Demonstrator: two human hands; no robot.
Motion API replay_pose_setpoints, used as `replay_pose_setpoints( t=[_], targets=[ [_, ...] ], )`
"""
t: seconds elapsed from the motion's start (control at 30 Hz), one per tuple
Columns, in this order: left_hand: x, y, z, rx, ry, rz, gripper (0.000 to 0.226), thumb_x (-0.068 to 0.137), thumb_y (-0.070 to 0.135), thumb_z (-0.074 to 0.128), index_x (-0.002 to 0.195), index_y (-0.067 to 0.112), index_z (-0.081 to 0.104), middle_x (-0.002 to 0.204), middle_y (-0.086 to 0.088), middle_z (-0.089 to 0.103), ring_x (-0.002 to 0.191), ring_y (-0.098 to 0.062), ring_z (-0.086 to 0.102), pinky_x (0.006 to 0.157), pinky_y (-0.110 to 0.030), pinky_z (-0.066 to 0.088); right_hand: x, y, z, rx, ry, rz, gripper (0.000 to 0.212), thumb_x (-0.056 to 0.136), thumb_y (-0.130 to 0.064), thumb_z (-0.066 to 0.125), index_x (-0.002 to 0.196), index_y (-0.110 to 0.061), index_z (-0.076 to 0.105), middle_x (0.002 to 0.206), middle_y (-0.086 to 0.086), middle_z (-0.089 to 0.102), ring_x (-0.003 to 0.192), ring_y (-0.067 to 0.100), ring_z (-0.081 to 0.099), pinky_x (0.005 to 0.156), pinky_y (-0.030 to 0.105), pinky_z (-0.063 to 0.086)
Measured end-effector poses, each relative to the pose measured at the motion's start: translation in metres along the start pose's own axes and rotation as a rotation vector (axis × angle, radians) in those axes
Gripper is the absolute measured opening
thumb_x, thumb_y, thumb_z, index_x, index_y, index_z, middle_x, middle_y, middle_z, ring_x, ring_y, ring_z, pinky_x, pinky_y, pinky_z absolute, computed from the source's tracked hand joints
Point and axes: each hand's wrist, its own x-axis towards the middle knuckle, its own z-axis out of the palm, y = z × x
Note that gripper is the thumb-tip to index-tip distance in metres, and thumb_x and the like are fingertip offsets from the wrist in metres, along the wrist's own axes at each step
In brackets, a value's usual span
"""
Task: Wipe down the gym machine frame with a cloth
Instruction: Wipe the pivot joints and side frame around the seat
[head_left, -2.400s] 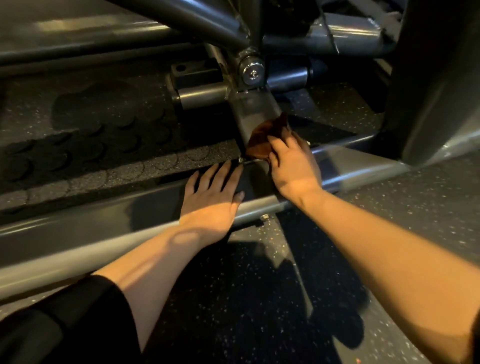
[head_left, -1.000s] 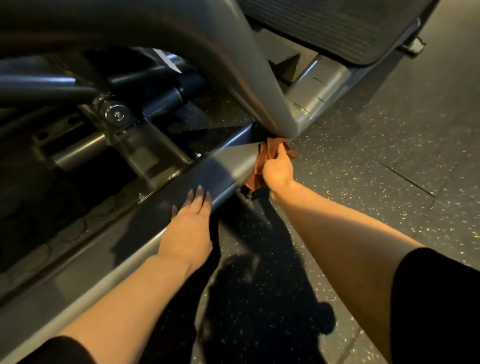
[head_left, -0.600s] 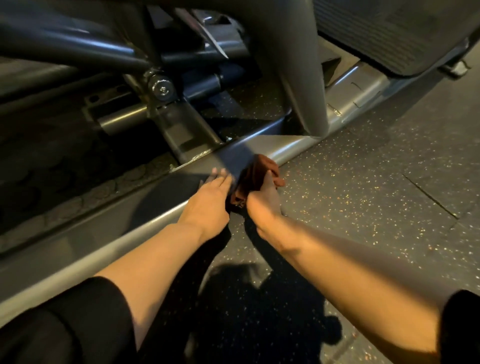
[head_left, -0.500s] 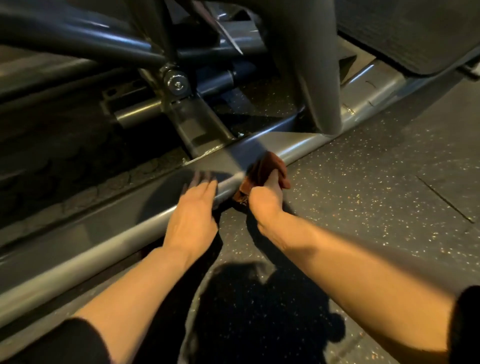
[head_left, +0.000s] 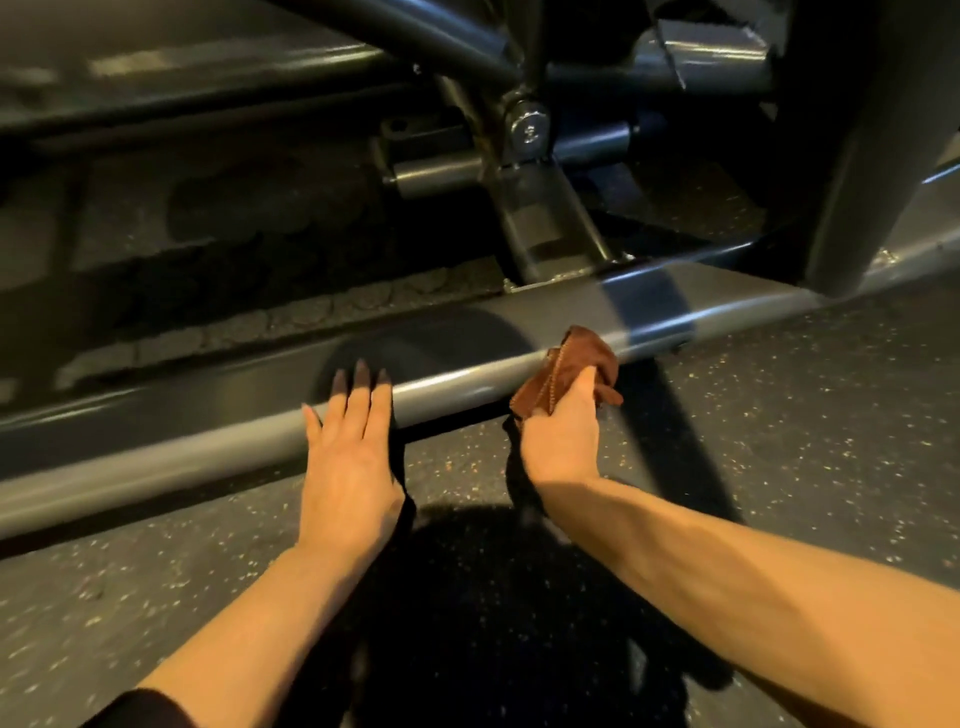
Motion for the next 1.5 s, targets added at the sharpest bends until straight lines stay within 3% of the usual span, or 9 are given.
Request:
replay_pose_setpoints(
  t=[0.1, 0.2, 0.37, 0.57, 0.77, 0.87, 1.1, 1.27, 1.5],
  targets=[
    [0.003, 0.0, 0.002, -0.058, 0.028, -0.007, 0.086, 0.082, 0.009, 0.066, 0.154, 0.013, 0.017, 0.162, -0.009, 0.008, 0.149, -0.026, 0.001, 0.116, -0.044, -0.009, -0.023, -0.008, 0.028, -0.053, -0.126, 0.008, 0.075, 0.097, -0.002, 0.043, 0.155, -0.012, -0.003, 0.159, 0.017, 0.016, 0.14, 0.031, 0.033, 0.116, 0.033, 0.021],
    [-0.006, -0.001, 0.004, -0.367, 0.2, -0.121, 0.058, 0.089, 0.018, 0.052, 0.144, 0.007, 0.041, 0.152, -0.013, 0.036, 0.143, -0.027, 0.029, 0.118, -0.03, 0.007, -0.046, -0.014, 0.059, 0.112, -0.128, 0.07, 0.052, 0.101, -0.005, 0.019, 0.152, 0.0, 0.009, 0.15, 0.025, 0.03, 0.135, 0.036, 0.037, 0.113, 0.04, 0.029],
    [-0.046, 0.016, 0.011, -0.847, 0.304, -0.292, 0.046, 0.089, 0.038, 0.056, 0.134, 0.026, 0.054, 0.114, 0.01, 0.055, 0.105, 0.007, 0.054, 0.096, -0.006, 0.033, -0.063, -0.009, 0.058, 0.102, -0.478, -0.052, 0.042, 0.102, -0.026, 0.048, 0.142, -0.014, 0.047, 0.14, 0.012, 0.054, 0.127, 0.02, 0.052, 0.113, 0.03, 0.032],
    [-0.032, 0.01, 0.026, -1.141, 0.397, -0.791, 0.033, 0.08, -0.005, 0.067, 0.091, 0.026, 0.064, 0.083, 0.006, 0.069, 0.079, -0.015, 0.065, 0.078, -0.029, 0.052, -0.036, -0.021, 0.032, -0.316, -0.27, -0.503, 0.022, 0.098, -0.019, 0.053, 0.108, -0.014, 0.072, 0.106, 0.005, 0.072, 0.098, 0.021, 0.064, 0.092, 0.034, 0.048],
    [-0.025, 0.001, 0.031, -1.703, 0.416, -1.085, 0.011, 0.091, 0.003, 0.062, 0.102, 0.005, 0.063, 0.104, -0.017, 0.068, 0.094, -0.032, 0.066, 0.086, -0.041, 0.056, -0.012, -0.045, 0.042, -0.664, -0.179, -0.798, 0.029, 0.093, -0.004, 0.053, 0.121, -0.005, 0.061, 0.125, 0.014, 0.055, 0.116, 0.029, 0.048, 0.097, 0.039, 0.041],
    [-0.006, 0.014, 0.025, -1.901, 0.362, -1.194, 0.018, 0.093, -0.001, 0.057, 0.111, -0.003, 0.06, 0.108, -0.023, 0.062, 0.088, -0.028, 0.061, 0.062, -0.028, 0.058, -0.016, -0.047, 0.059, -0.72, -0.22, -0.88, 0.032, 0.092, -0.004, 0.054, 0.122, -0.006, 0.063, 0.124, 0.017, 0.06, 0.117, 0.036, 0.051, 0.102, 0.043, 0.04],
    [-0.025, -0.028, 0.02, -1.794, 0.467, -1.27, 0.028, 0.085, 0.001, 0.067, 0.112, 0.006, 0.067, 0.105, -0.013, 0.069, 0.099, -0.031, 0.067, 0.093, -0.045, 0.052, -0.034, -0.041, 0.096, -0.79, -0.38, -1.132, 0.04, 0.091, -0.012, 0.054, 0.131, -0.011, 0.058, 0.13, 0.013, 0.06, 0.119, 0.033, 0.054, 0.104, 0.046, 0.038],
    [-0.037, -0.092, 0.005, -1.644, 0.927, -1.409, 0.027, 0.081, -0.009, 0.067, 0.107, -0.001, 0.068, 0.105, -0.022, 0.069, 0.097, -0.036, 0.067, 0.089, -0.045, 0.055, -0.048, -0.055, 0.137, -0.808, -0.533, -1.242, 0.048, 0.093, -0.015, 0.05, 0.141, -0.016, 0.048, 0.151, 0.006, 0.042, 0.143, 0.021, 0.03, 0.118, 0.033, 0.004],
    [-0.048, -0.161, -0.02, -1.422, 1.127, -1.492, 0.033, 0.078, -0.011, 0.068, 0.106, 0.006, 0.066, 0.102, -0.016, 0.07, 0.089, -0.03, 0.069, 0.085, -0.042, 0.057, -0.083, -0.08, 0.201, -0.828, -0.742, -1.446, 0.061, 0.095, -0.011, 0.047, 0.152, -0.019, 0.028, 0.161, 0.0, 0.02, 0.149, 0.013, 0.009, 0.116, 0.026, -0.01]
  ],
)
